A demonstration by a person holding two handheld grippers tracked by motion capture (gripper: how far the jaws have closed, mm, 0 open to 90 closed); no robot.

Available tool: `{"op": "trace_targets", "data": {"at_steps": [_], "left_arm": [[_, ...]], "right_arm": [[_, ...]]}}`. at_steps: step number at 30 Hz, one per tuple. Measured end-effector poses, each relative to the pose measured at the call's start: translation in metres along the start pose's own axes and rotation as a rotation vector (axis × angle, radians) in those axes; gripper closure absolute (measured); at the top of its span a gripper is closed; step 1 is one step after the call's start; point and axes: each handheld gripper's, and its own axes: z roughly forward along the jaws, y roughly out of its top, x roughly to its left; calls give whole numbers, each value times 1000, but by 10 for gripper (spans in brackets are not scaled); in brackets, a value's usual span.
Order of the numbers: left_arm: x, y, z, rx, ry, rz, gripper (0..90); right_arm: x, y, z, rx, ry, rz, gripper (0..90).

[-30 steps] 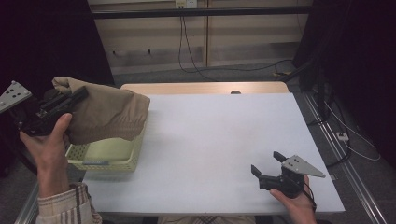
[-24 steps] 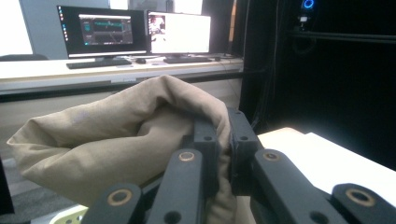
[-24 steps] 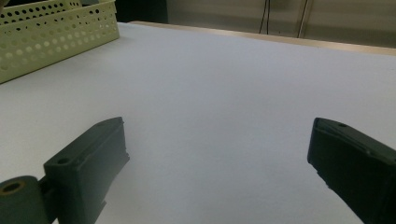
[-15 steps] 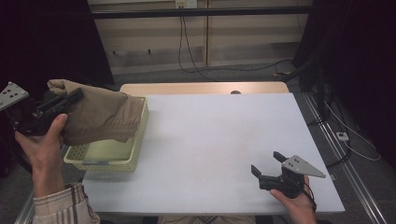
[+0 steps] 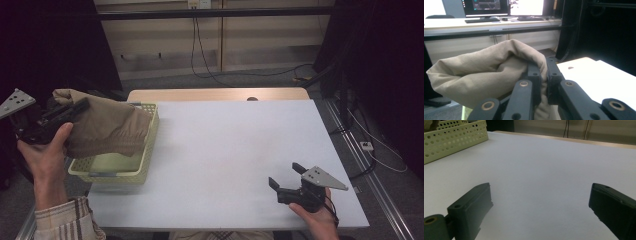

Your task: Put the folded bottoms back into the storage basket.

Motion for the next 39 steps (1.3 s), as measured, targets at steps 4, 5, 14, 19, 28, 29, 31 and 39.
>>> {"op": "trace_targets", "data": {"at_steps": [4, 5, 14, 19, 28, 29, 31, 39], "left_arm": [[5, -4, 3, 20, -8, -3, 852], [6, -4, 3, 27, -6, -4, 852], [19, -15, 10, 79, -1, -28, 852], [24, -21, 17, 117, -5, -40, 852], [35, -30, 21, 175, -21, -60, 852], [35, -30, 22, 181, -28, -58, 851], [36, -31, 22, 190, -32, -55, 851], [37, -35, 29, 208, -75, -77, 850]], "right_arm": [[0, 0, 0, 3, 2, -3, 43], [0, 0, 0, 4, 2, -3, 43], [0, 0, 1, 6, 1, -2, 44], [0, 0, 0, 4, 2, -3, 44], [0, 0, 0, 4, -2, -4, 41], [0, 0, 1, 4, -3, -4, 40], [0, 0, 1, 4, -2, -4, 40], [0, 0, 0, 5, -5, -3, 41]]}}
